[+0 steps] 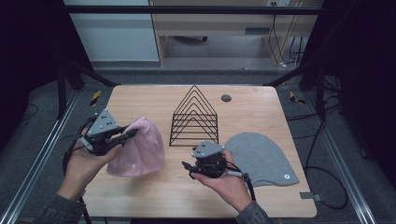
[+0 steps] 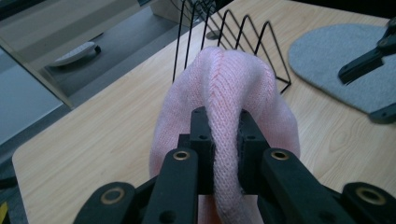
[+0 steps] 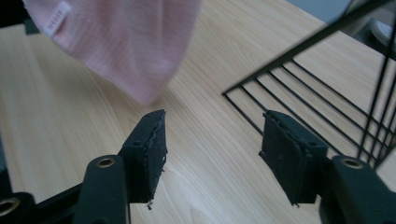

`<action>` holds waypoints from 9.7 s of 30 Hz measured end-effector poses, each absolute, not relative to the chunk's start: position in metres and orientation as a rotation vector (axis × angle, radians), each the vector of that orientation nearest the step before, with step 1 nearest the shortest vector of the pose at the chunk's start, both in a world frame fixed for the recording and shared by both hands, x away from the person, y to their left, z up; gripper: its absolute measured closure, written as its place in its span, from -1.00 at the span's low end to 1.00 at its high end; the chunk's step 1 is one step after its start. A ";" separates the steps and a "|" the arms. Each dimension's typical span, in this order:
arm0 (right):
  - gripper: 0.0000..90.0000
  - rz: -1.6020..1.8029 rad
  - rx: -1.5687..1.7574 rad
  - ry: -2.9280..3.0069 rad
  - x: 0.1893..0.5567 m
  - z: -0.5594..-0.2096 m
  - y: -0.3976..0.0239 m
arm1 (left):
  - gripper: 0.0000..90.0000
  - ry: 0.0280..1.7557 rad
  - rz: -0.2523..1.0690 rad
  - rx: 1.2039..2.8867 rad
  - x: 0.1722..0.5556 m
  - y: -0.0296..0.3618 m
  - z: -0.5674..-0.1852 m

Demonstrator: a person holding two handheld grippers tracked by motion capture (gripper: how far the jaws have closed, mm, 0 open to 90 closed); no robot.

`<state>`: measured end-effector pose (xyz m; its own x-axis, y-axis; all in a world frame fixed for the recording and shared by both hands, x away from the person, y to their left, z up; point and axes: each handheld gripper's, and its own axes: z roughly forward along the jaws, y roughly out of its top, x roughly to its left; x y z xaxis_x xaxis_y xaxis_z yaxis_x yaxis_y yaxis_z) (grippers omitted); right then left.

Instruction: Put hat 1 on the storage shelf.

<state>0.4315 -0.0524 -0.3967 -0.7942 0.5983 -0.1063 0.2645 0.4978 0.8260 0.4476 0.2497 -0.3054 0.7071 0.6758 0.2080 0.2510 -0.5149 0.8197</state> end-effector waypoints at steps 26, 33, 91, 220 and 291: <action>0.29 1.273 0.651 2.426 0.463 -0.374 -0.017 | 0.78 0.616 0.580 2.146 0.463 0.206 -0.277; 0.83 1.299 0.626 2.452 0.466 -0.366 -0.019 | 0.78 0.618 0.577 2.140 0.465 0.209 -0.277; 0.85 1.182 0.727 2.195 0.544 -0.237 -0.109 | 0.75 0.558 0.549 1.953 0.585 0.139 -0.185; 0.89 0.910 0.730 2.270 0.563 -0.367 -0.121 | 0.67 0.555 0.582 1.980 0.593 0.132 -0.338; 0.89 0.920 0.739 2.310 0.552 -0.387 -0.129 | 0.91 0.689 0.592 2.130 0.570 0.163 -0.396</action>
<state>0.5519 -0.1293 -0.3866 -0.7032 0.6549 -0.2770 0.2852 0.6166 0.7338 0.5701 0.1634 -0.3960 0.7420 0.6469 0.1757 0.2712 -0.5294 0.8038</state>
